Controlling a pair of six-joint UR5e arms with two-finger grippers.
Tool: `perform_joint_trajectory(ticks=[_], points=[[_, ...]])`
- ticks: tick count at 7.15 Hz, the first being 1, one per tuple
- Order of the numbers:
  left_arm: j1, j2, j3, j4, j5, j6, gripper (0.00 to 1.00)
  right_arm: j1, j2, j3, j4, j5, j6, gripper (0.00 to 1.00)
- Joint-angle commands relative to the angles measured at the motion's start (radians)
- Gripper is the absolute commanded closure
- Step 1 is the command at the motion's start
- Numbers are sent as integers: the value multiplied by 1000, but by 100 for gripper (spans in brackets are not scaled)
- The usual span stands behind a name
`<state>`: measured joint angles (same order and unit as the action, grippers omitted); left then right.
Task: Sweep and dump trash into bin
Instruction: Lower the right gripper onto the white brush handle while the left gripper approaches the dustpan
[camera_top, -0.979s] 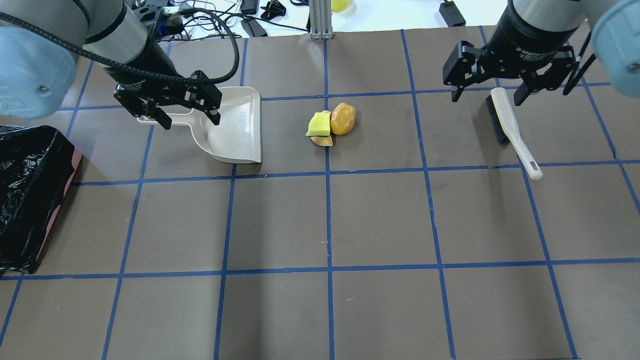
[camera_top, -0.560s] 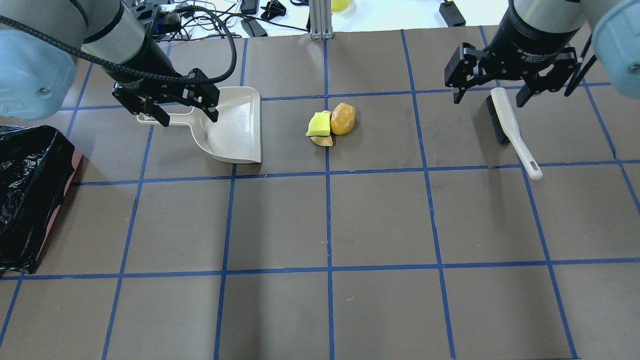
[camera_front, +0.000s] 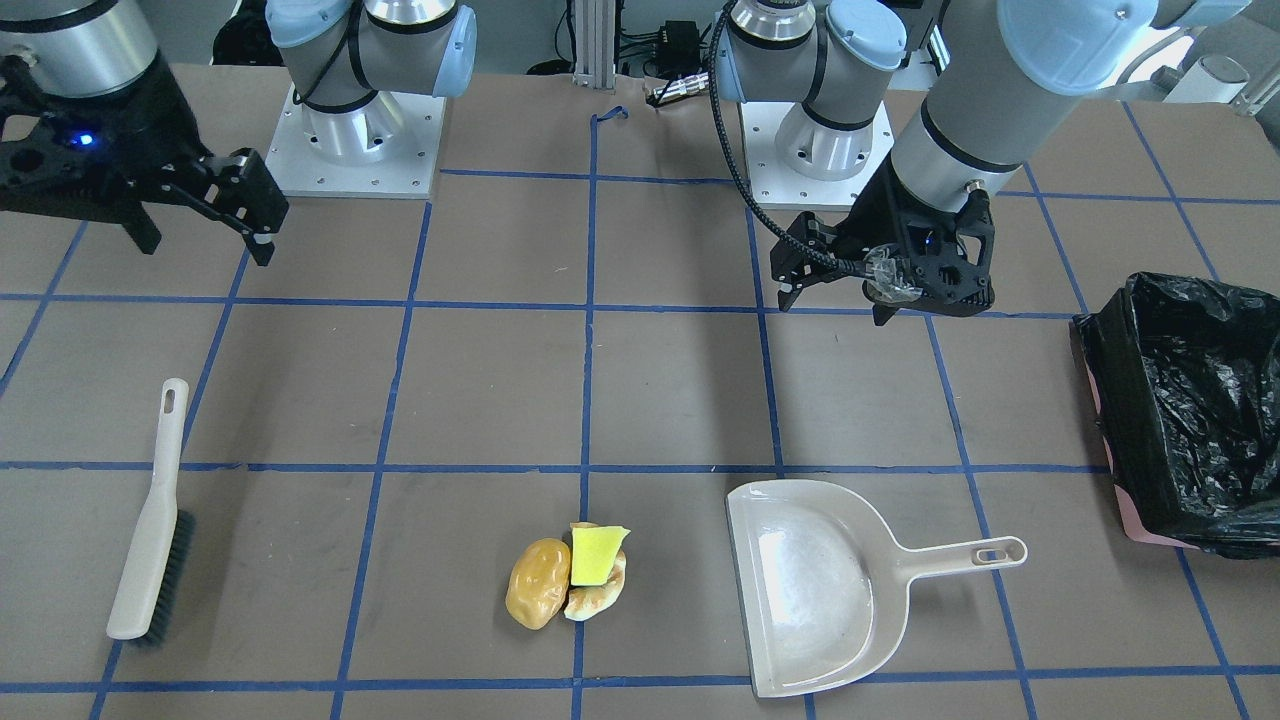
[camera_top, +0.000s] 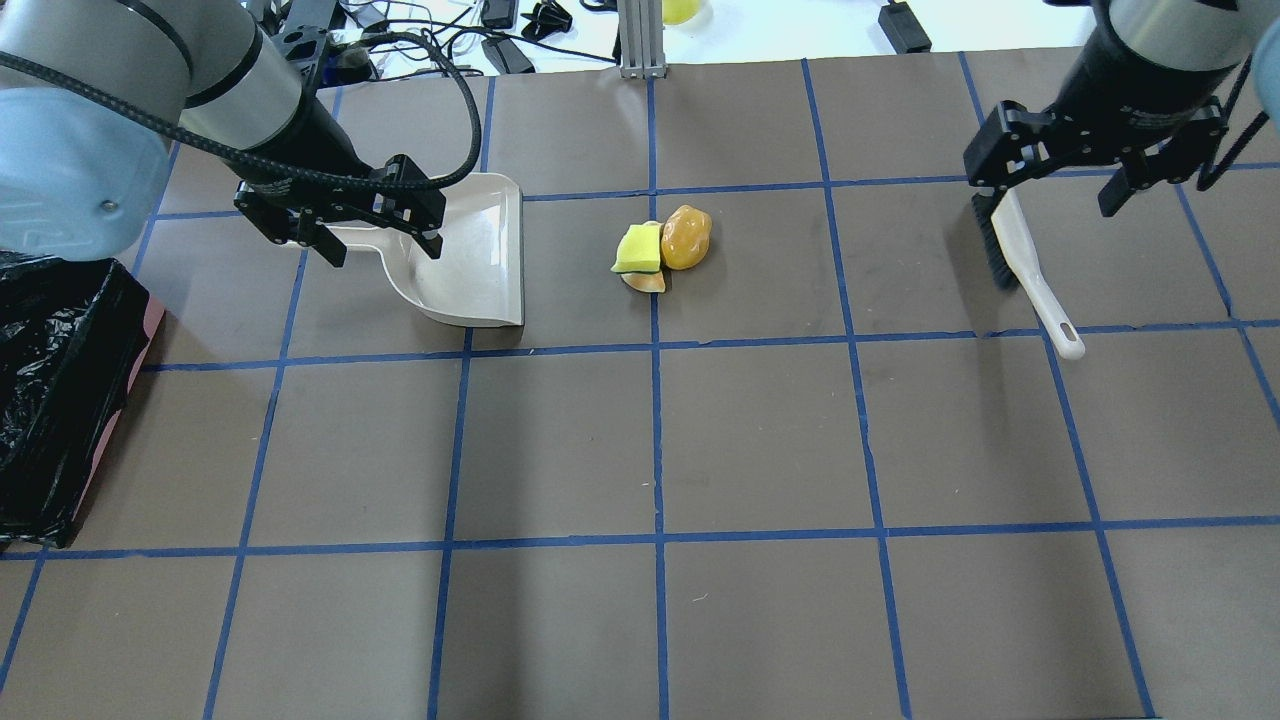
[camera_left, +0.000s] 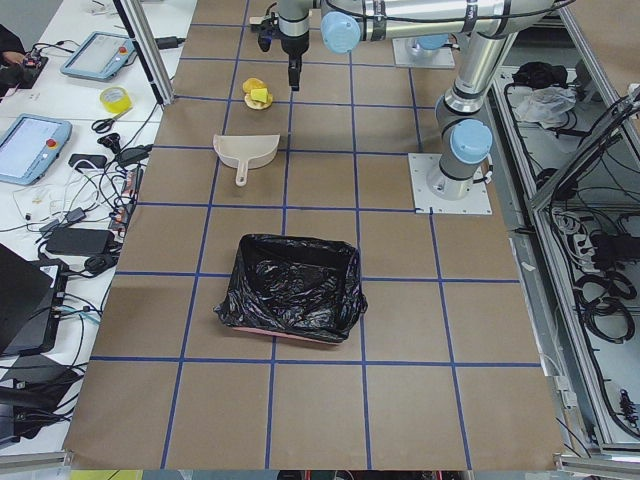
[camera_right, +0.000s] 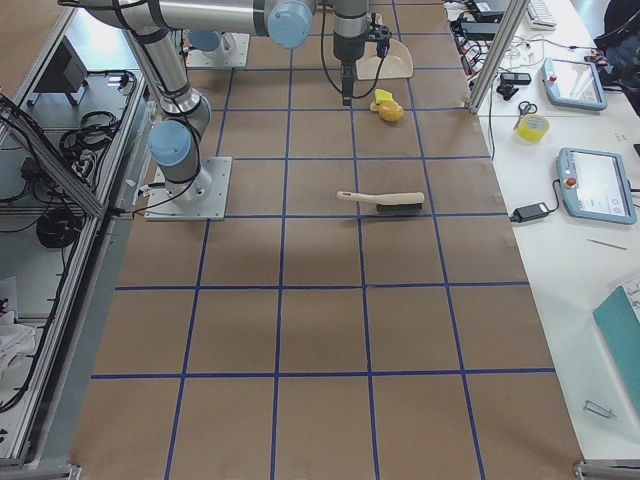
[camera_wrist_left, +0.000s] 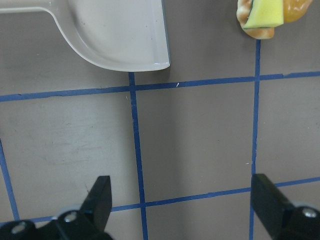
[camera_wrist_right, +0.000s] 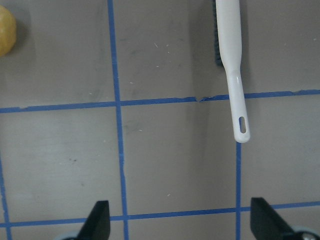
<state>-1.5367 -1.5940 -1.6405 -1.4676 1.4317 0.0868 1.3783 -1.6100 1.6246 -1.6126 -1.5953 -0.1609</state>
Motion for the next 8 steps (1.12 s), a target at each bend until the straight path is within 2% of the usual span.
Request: perform_joint_trajectory(ticks=[1, 2, 3, 5, 6, 8], points=[[-2, 48, -15, 3, 120, 2, 0, -125, 31, 59, -45, 5, -184, 0], [-3, 75, -21, -8, 175, -7, 0, -142, 86, 81, -150, -6, -251, 0], [-5, 97, -21, -25, 176, -12, 0, -156, 126, 83, -188, -8, -311, 0], [-5, 92, -31, -30, 164, -3, 0, -168, 206, 92, -204, -3, -310, 0], [13, 80, -24, -4, 124, 40, 0, -169, 260, 96, -254, -8, -313, 0], [36, 46, -22, 68, 134, 319, 0, -171, 330, 98, -308, -43, -310, 0]])
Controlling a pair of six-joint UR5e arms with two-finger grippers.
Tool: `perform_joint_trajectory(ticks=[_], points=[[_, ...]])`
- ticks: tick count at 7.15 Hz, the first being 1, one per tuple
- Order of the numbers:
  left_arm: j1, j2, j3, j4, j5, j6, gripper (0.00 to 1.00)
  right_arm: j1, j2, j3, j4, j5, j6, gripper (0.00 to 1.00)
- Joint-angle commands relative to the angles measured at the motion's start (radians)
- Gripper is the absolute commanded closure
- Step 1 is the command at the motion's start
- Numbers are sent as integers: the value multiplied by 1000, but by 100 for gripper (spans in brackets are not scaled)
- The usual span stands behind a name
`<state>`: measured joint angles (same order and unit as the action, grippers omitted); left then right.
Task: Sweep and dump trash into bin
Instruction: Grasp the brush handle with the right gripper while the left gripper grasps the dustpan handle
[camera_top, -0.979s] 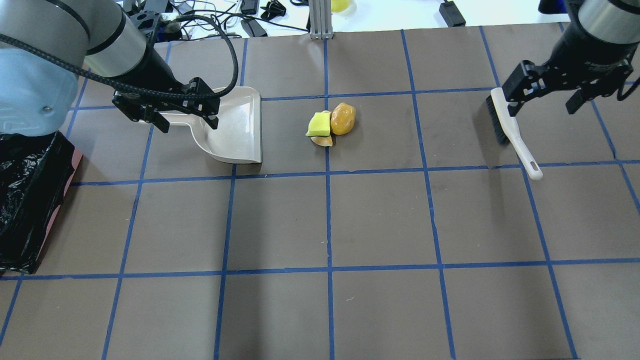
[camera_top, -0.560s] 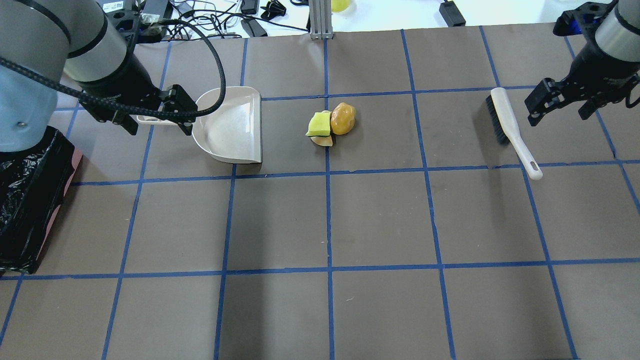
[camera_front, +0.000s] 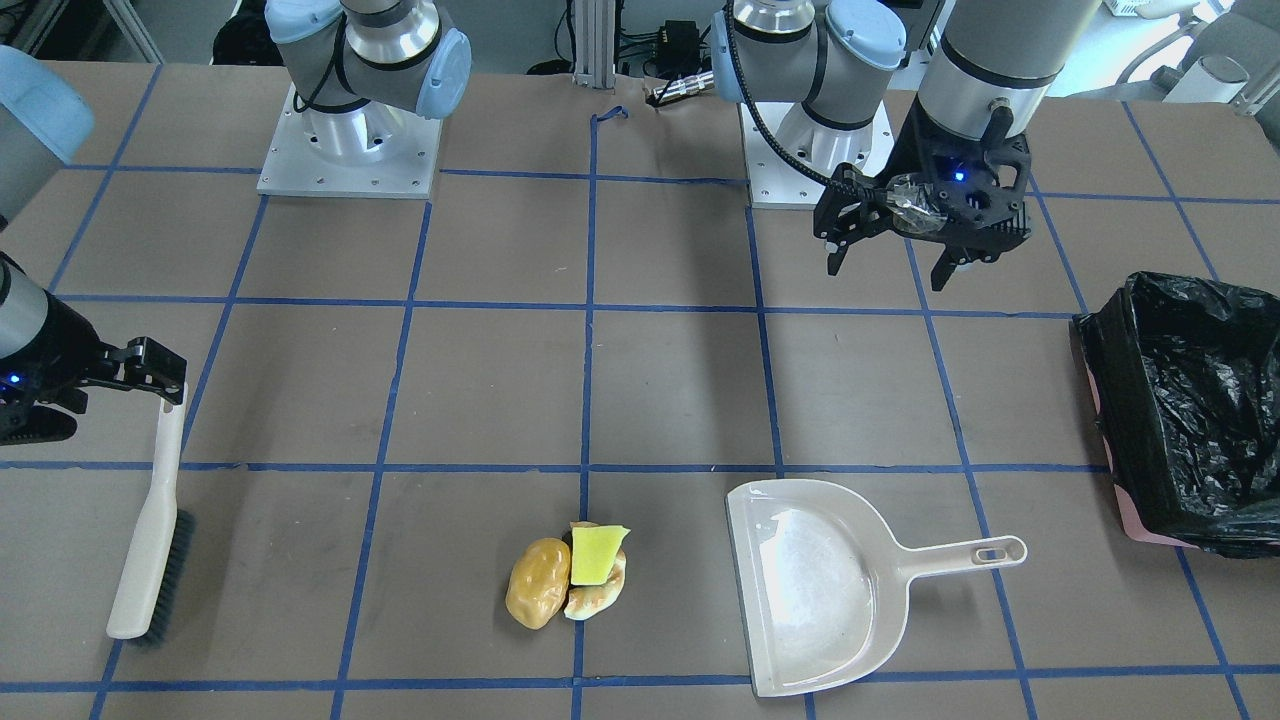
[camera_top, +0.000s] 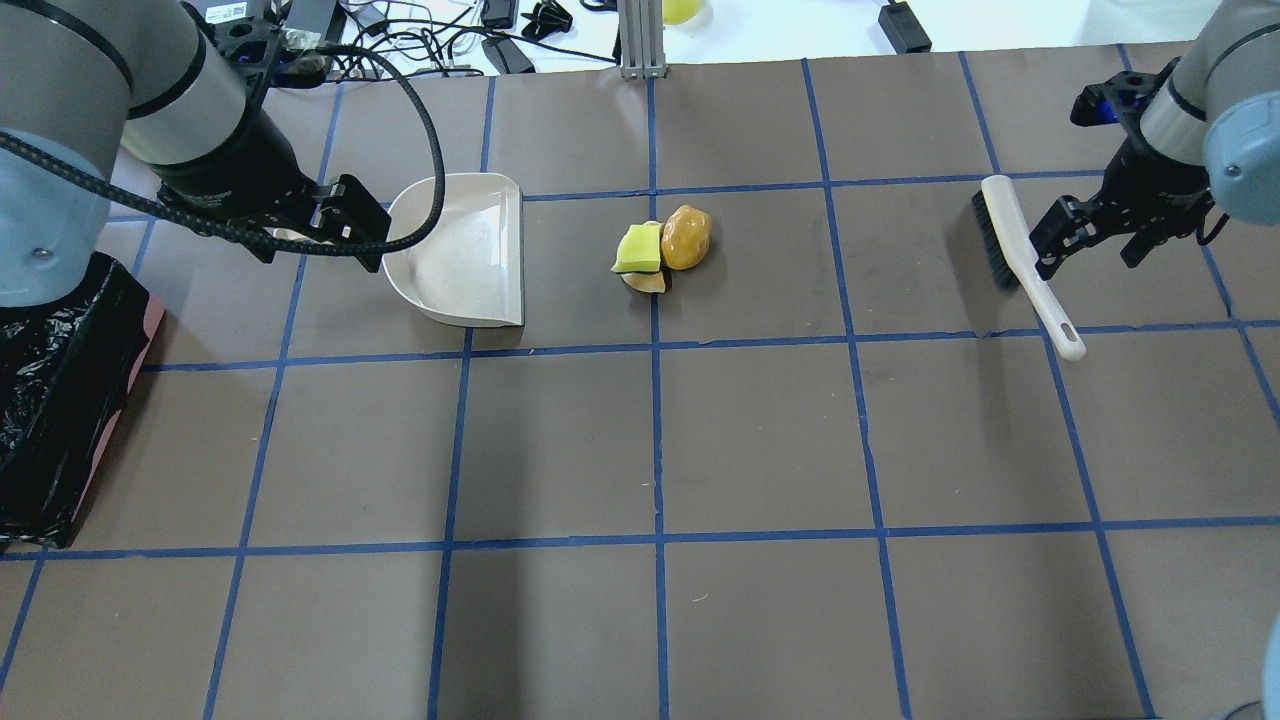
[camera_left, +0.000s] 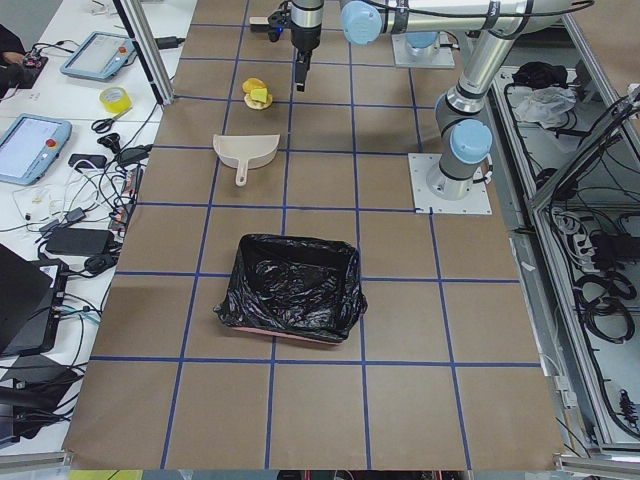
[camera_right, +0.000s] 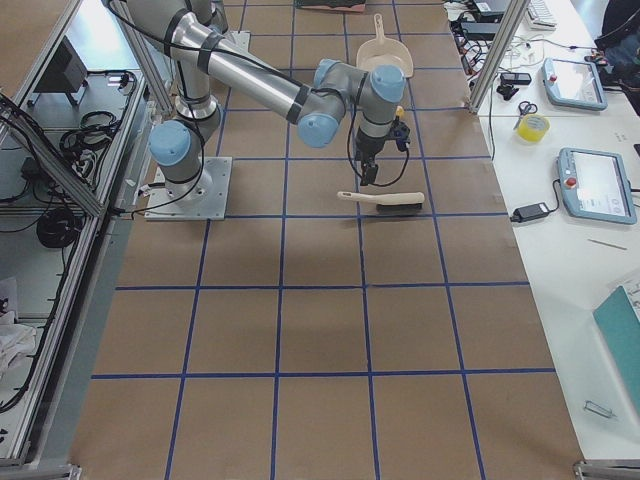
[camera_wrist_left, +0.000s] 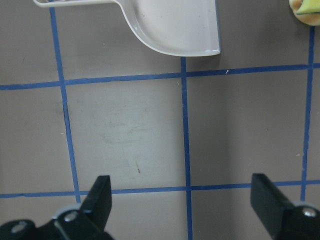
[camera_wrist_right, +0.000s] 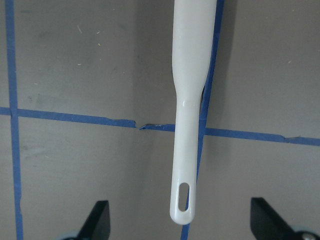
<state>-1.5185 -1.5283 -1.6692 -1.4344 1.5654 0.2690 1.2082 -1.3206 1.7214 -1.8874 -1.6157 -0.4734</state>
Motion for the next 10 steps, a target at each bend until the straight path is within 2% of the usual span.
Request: perform_joint_trajectory(ticks=[1, 3, 5, 7, 10], points=[[82, -56, 6, 37, -7, 264, 0, -1, 62, 3, -33, -48, 7, 0], [173, -145, 11, 113, -12, 645, 0, -28, 96, 29, -35, -50, 12, 0], [181, -237, 58, 164, 1, 903, 0, -29, 115, 35, -26, -50, 53, 0], [181, -336, 153, 164, -2, 1152, 0, -29, 116, 35, -21, -49, 59, 7], [179, -447, 170, 223, -1, 1413, 0, -29, 130, 35, -21, -43, 65, 22]])
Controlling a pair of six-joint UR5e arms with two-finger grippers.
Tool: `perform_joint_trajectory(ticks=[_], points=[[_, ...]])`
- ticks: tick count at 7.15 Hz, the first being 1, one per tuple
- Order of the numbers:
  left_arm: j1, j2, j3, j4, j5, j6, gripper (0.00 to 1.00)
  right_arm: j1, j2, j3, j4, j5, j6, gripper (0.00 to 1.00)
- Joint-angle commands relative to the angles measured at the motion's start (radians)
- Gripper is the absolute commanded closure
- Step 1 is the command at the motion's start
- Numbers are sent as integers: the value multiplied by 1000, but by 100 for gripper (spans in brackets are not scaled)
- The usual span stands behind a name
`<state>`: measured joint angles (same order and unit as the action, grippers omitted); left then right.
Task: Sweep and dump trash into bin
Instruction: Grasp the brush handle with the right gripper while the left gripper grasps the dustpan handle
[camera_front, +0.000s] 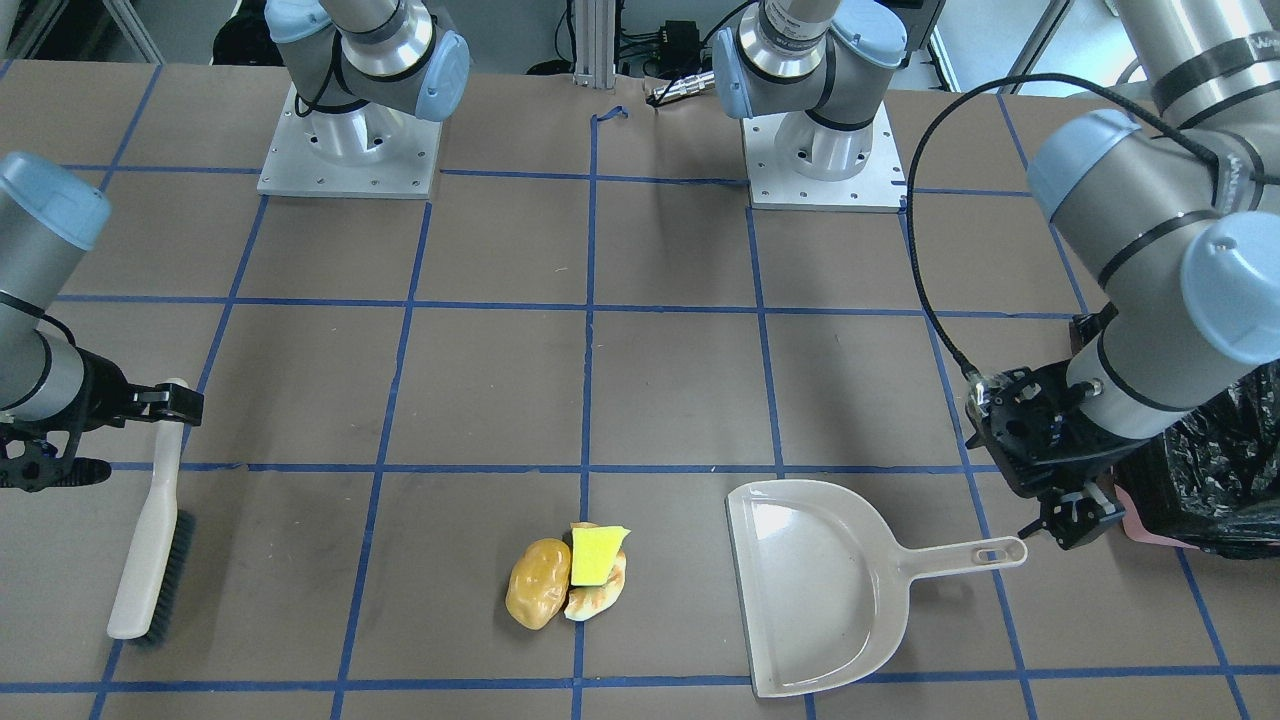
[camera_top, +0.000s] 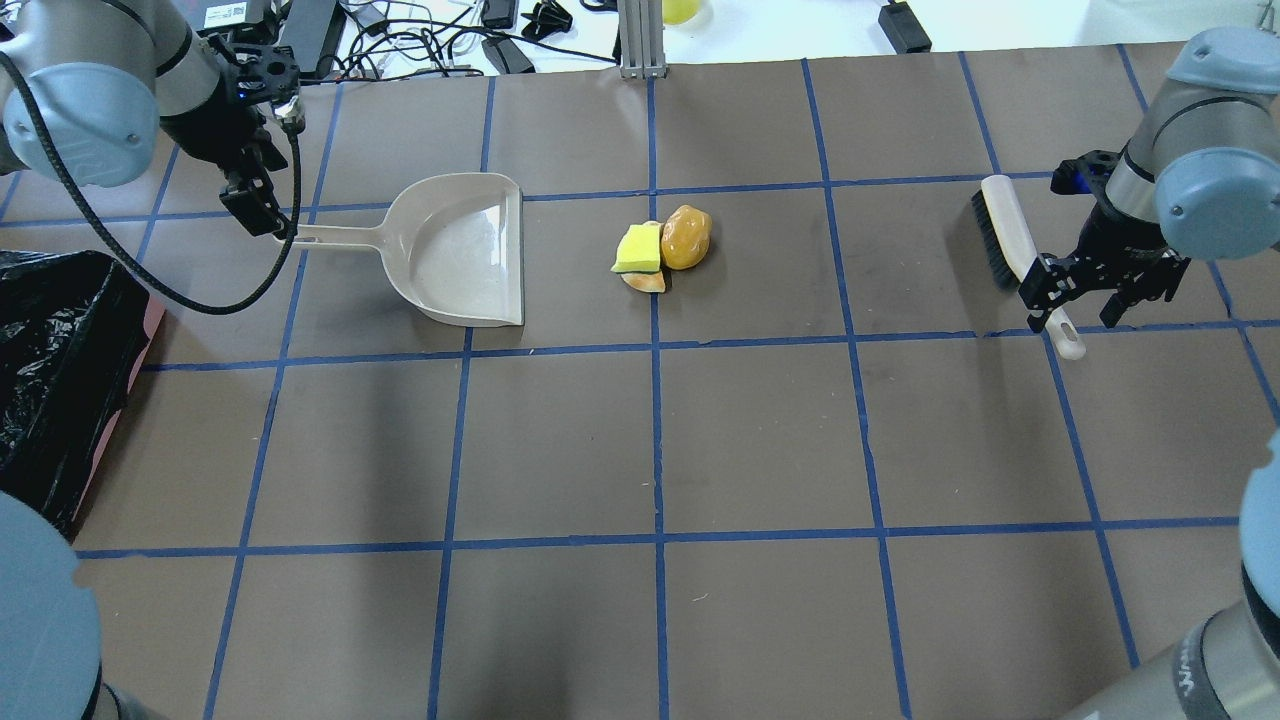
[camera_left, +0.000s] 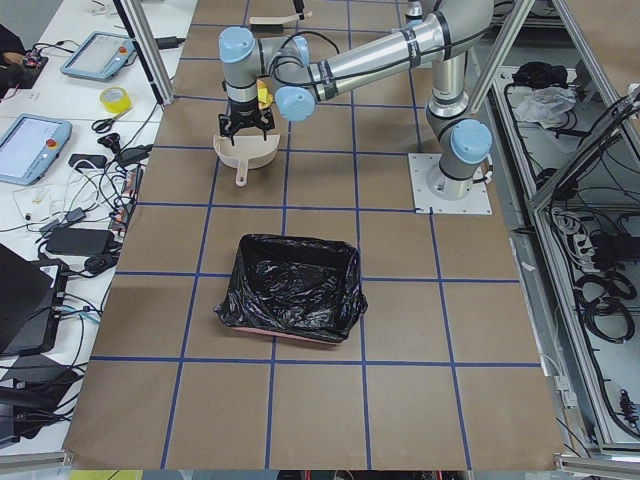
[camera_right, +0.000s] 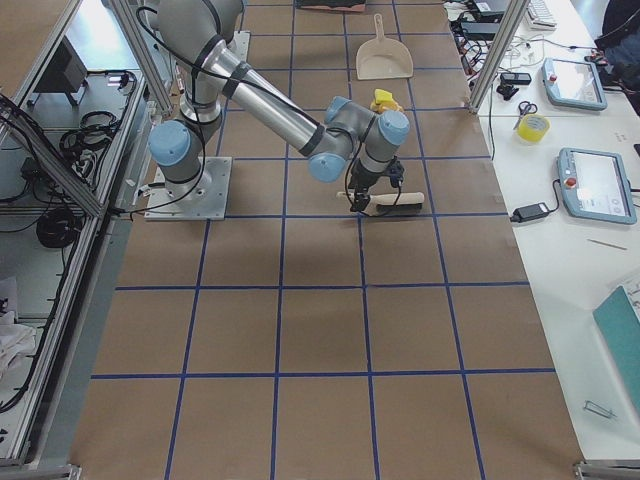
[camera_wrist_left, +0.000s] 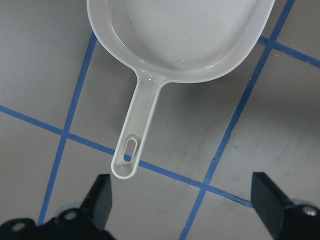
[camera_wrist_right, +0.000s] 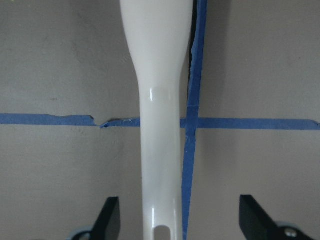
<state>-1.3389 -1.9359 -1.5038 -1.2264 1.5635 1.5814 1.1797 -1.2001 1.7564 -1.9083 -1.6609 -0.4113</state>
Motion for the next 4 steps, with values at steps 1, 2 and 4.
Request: perform_joint_trajectory(ticks=[1, 2, 4], points=[[1, -54, 8, 15, 3, 162, 1, 0, 17, 0, 0, -3, 2, 22], [1, -84, 23, 22, 6, 207, 1, 0, 17, 0, 0, -3, 2, 26], [0, -158, 62, 51, 7, 207, 2, 0, 14, 0, 8, 0, 3, 38]])
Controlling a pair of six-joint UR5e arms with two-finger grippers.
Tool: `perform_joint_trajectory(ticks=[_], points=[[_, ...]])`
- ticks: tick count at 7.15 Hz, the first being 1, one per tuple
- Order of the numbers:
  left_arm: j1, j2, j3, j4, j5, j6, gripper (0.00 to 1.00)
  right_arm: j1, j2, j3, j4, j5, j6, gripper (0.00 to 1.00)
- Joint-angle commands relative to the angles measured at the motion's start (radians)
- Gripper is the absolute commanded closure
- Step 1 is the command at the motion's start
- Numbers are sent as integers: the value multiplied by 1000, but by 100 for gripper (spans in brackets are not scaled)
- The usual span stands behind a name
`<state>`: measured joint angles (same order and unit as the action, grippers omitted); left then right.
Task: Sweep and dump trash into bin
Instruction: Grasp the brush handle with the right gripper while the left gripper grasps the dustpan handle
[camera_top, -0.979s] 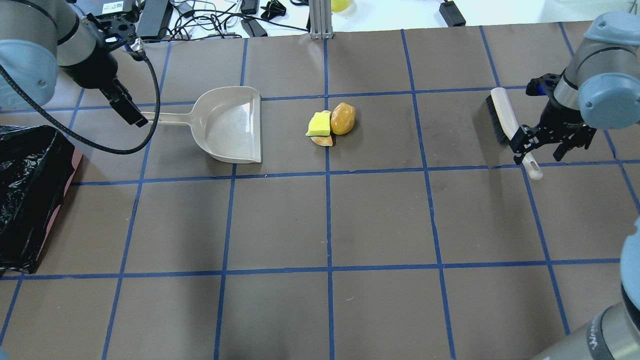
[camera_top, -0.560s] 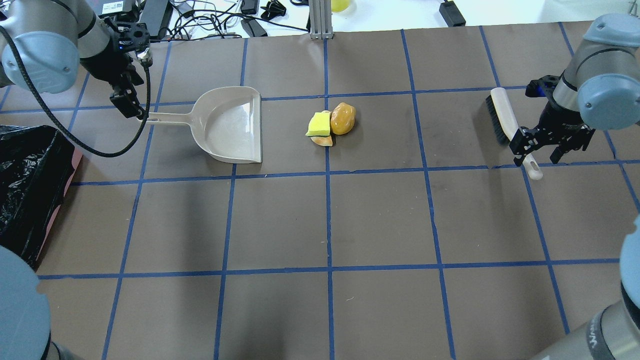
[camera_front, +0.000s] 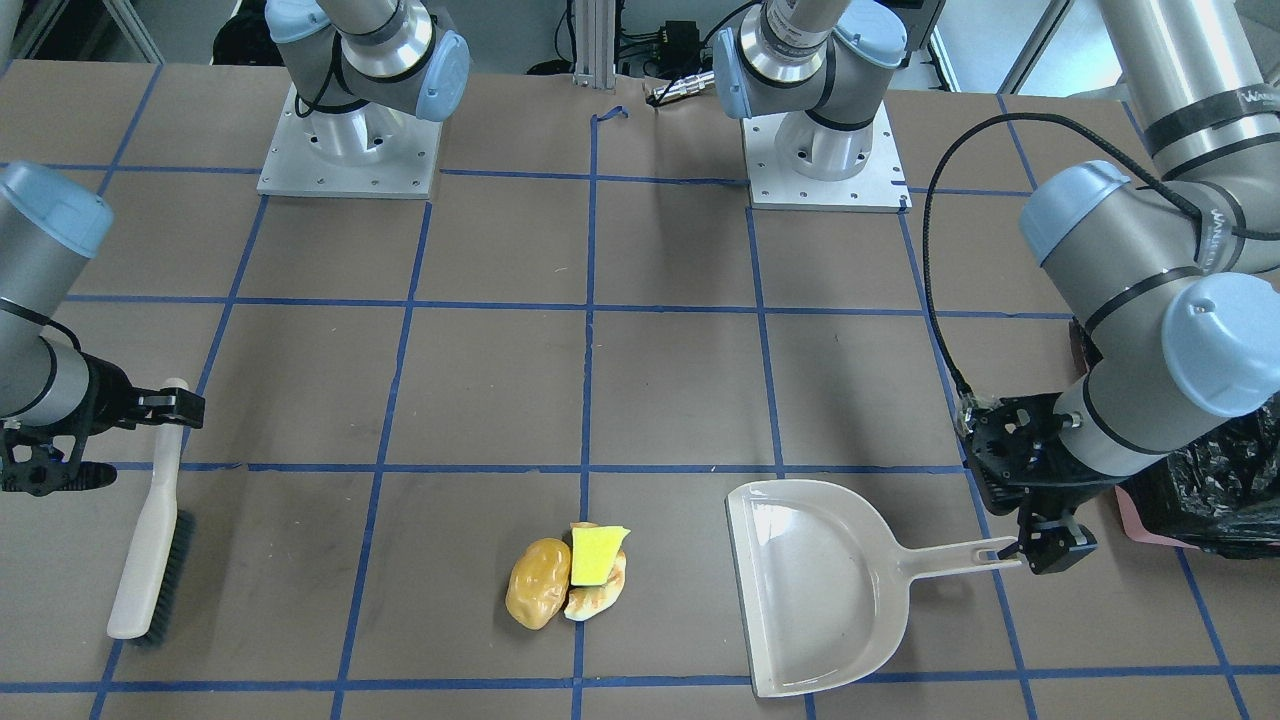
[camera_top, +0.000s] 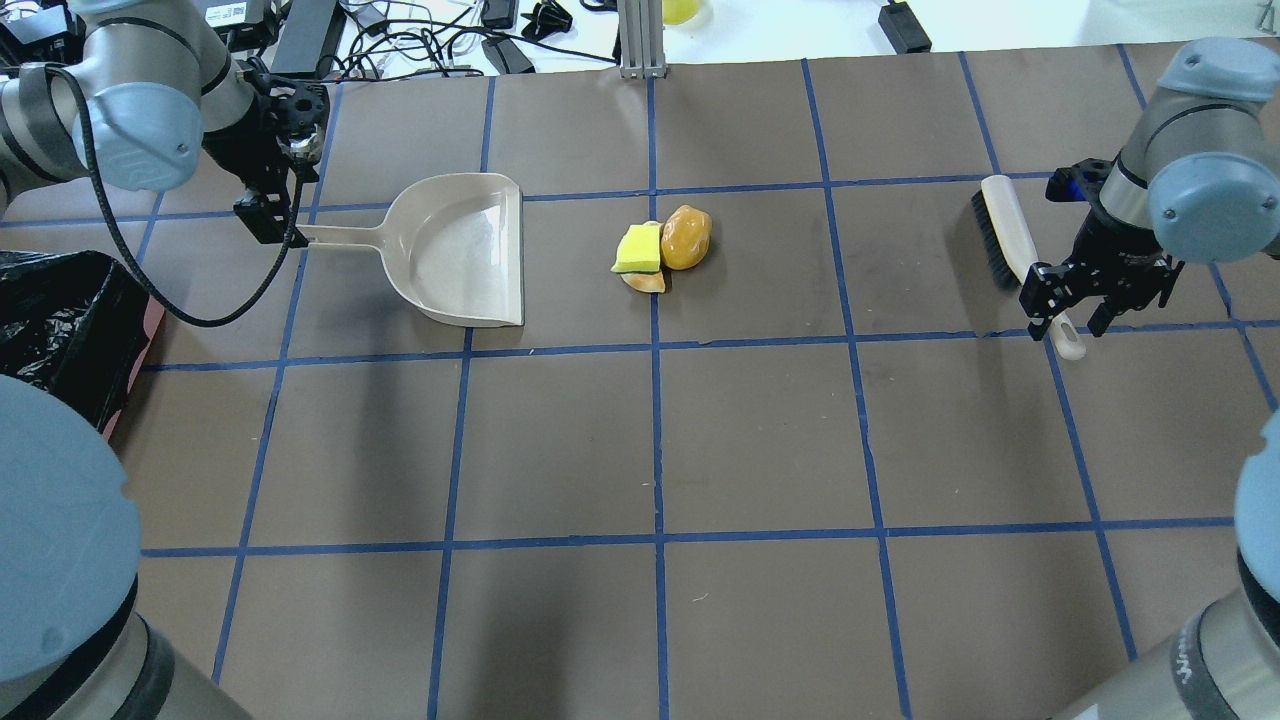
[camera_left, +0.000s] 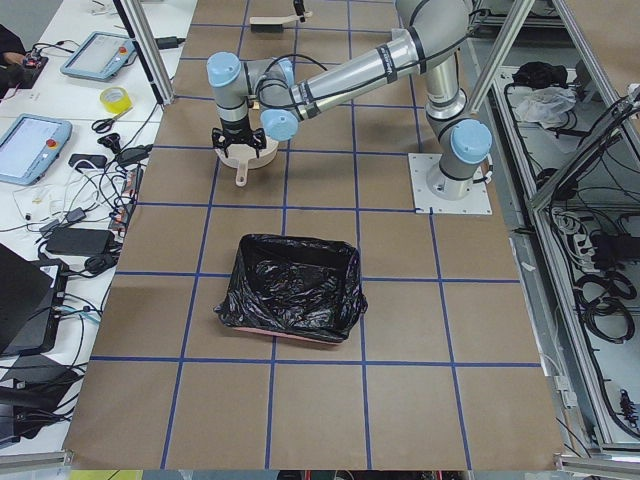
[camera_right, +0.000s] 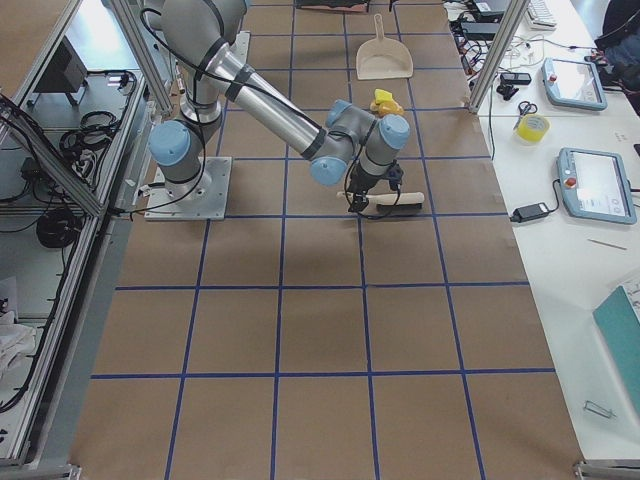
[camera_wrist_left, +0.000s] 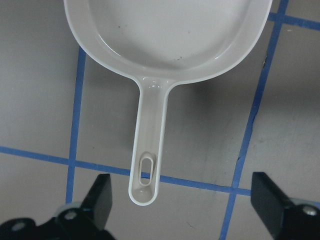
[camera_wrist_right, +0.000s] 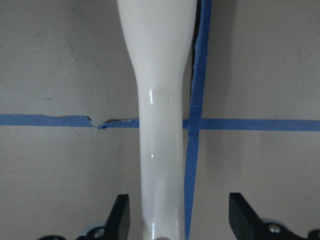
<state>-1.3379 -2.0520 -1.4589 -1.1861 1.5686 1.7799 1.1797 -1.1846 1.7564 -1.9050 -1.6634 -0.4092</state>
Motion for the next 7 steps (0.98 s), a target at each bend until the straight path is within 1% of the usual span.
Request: perform_joint_trajectory(ticks=[1, 2, 3, 4, 5, 6, 7], points=[[-7, -49, 14, 13, 7, 6, 2, 0, -1, -2, 6, 4, 0, 41], [-3, -51, 11, 10, 7, 6, 2, 0, -4, -2, 7, 10, 1, 45], [-3, -60, 11, 11, 5, -14, 1, 0, -3, -2, 6, 13, 1, 52], [-3, -65, 11, 13, 5, -11, 2, 0, -4, -2, 6, 13, 7, 62], [-1, -77, 12, 16, 4, -14, 2, 1, -4, -2, 6, 13, 7, 75], [-1, -86, 11, 17, 4, -16, 2, 1, -4, -2, 6, 14, 7, 98], [-1, -88, 5, 28, 4, -23, 4, 3, 2, -3, 7, 14, 7, 100]])
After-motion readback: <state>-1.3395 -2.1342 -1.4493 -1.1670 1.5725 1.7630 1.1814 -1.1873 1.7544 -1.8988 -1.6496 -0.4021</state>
